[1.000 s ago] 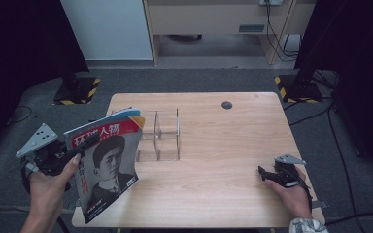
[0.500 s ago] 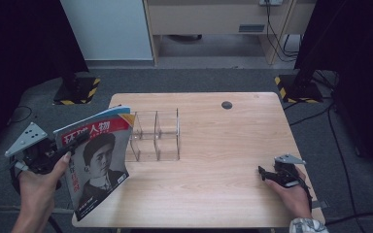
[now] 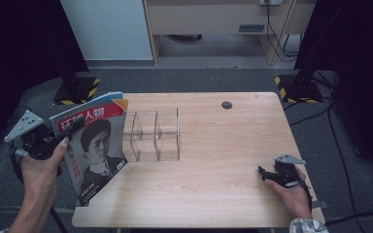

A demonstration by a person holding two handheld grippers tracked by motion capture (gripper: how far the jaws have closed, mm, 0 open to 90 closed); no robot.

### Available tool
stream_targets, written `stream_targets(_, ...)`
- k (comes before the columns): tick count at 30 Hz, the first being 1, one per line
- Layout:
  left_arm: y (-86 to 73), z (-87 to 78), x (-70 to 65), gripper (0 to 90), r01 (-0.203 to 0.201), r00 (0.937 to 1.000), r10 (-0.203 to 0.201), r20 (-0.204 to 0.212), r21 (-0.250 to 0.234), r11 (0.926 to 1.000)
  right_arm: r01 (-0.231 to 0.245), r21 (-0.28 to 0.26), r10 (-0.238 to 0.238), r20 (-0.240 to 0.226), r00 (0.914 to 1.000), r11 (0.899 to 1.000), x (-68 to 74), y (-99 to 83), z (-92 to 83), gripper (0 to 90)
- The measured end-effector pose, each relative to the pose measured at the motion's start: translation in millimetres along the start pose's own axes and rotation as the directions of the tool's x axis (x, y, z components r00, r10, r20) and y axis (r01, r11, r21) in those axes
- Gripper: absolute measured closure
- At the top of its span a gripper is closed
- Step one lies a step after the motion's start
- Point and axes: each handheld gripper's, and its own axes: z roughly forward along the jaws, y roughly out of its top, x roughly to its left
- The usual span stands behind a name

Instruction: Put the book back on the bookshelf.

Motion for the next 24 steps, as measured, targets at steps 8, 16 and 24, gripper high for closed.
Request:
stream_targets(8,3.9,15.5,4.9,86.7,-0.002,0.9995,0.002,-0.032,-0.019,0.9998,0.0,0.0,0.0,0.0,1.0,1.0,0.0,0.0,0.0,25.8)
stream_targets(16,4.7,31.2,6.8,86.7,-0.008,0.999,0.006,-0.045,-0.046,0.9989,0.0,0.0,0.0,0.0,1.0,1.0,0.0,0.0,0.0,25.8)
stream_targets(24,4.2,52.2,5.9,86.7,-0.04,0.9969,0.035,-0.07,-0.07,0.9967,0.001,0.001,-0.001,-0.003,1.0,1.0,0.1,-0.2,-0.2,25.8)
